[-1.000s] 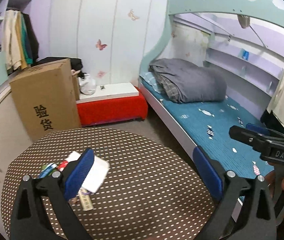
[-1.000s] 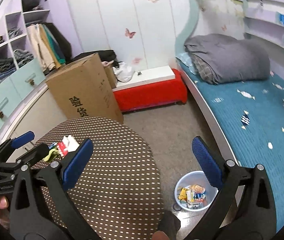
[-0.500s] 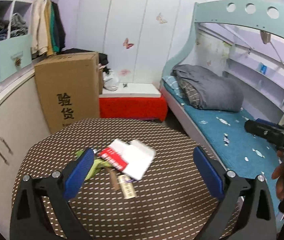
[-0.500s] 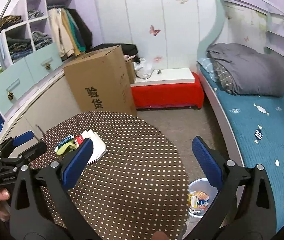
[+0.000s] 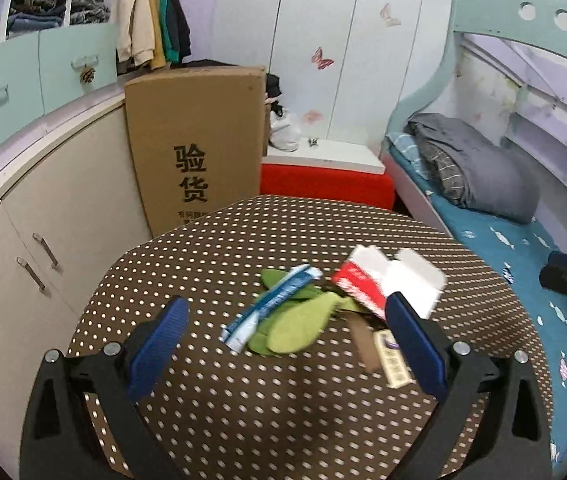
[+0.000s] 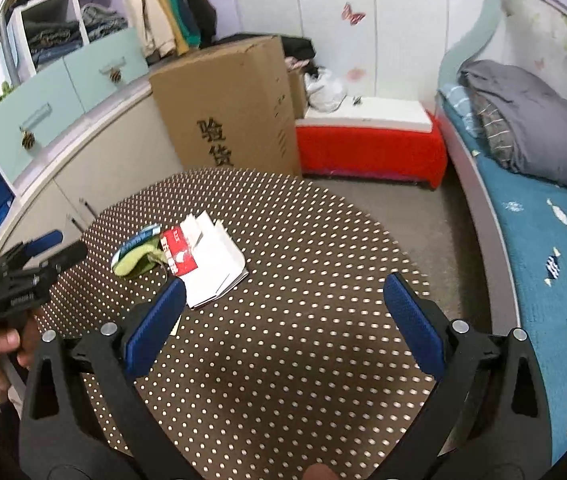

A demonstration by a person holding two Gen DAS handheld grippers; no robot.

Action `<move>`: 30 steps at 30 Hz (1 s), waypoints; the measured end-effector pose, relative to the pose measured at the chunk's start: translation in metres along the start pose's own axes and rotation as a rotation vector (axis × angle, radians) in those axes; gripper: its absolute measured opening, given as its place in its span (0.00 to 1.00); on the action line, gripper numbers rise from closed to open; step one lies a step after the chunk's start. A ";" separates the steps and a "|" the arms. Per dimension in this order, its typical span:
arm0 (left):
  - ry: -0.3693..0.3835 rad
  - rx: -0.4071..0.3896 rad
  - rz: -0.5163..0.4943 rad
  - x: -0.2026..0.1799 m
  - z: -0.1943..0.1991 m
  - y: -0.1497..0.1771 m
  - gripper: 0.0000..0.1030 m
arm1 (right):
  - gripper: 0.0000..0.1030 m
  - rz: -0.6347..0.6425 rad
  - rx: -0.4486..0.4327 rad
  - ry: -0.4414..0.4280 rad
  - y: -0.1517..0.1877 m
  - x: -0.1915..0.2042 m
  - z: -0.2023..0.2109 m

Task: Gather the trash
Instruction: 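Move both tools back over the table toward the remaining trash, then grasp the blue toothpaste tube with the left tool while the right tool grasps the red-white box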

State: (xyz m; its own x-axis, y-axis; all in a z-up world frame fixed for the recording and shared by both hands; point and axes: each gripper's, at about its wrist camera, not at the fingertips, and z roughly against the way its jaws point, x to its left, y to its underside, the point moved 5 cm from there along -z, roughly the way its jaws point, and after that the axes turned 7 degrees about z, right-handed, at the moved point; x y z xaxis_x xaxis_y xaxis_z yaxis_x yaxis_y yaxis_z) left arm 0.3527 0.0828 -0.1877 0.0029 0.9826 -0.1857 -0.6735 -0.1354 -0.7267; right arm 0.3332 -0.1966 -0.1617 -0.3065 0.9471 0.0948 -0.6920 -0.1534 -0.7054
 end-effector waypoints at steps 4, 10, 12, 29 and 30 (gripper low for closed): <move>-0.030 0.031 -0.021 0.011 -0.027 -0.002 0.94 | 0.94 0.024 0.039 -0.029 -0.001 0.010 -0.026; -0.037 0.106 -0.068 0.028 -0.066 0.000 0.83 | 0.94 0.087 0.114 -0.069 -0.002 0.031 -0.071; -0.017 0.144 -0.087 0.032 -0.076 0.002 0.73 | 0.94 0.112 0.139 -0.089 -0.002 0.039 -0.085; 0.101 0.226 -0.147 0.028 -0.091 0.009 0.10 | 0.71 0.285 0.224 -0.214 -0.008 0.086 -0.143; 0.099 0.218 -0.136 0.029 -0.088 0.009 0.09 | 0.71 0.281 0.222 -0.217 -0.007 0.085 -0.142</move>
State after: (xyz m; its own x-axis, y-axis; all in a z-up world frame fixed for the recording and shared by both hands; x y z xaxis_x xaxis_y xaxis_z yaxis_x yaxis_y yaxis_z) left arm 0.4119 0.0988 -0.2579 0.1689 0.9712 -0.1678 -0.8052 0.0378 -0.5918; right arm 0.4044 -0.0752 -0.2484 -0.6180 0.7818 0.0830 -0.6784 -0.4770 -0.5587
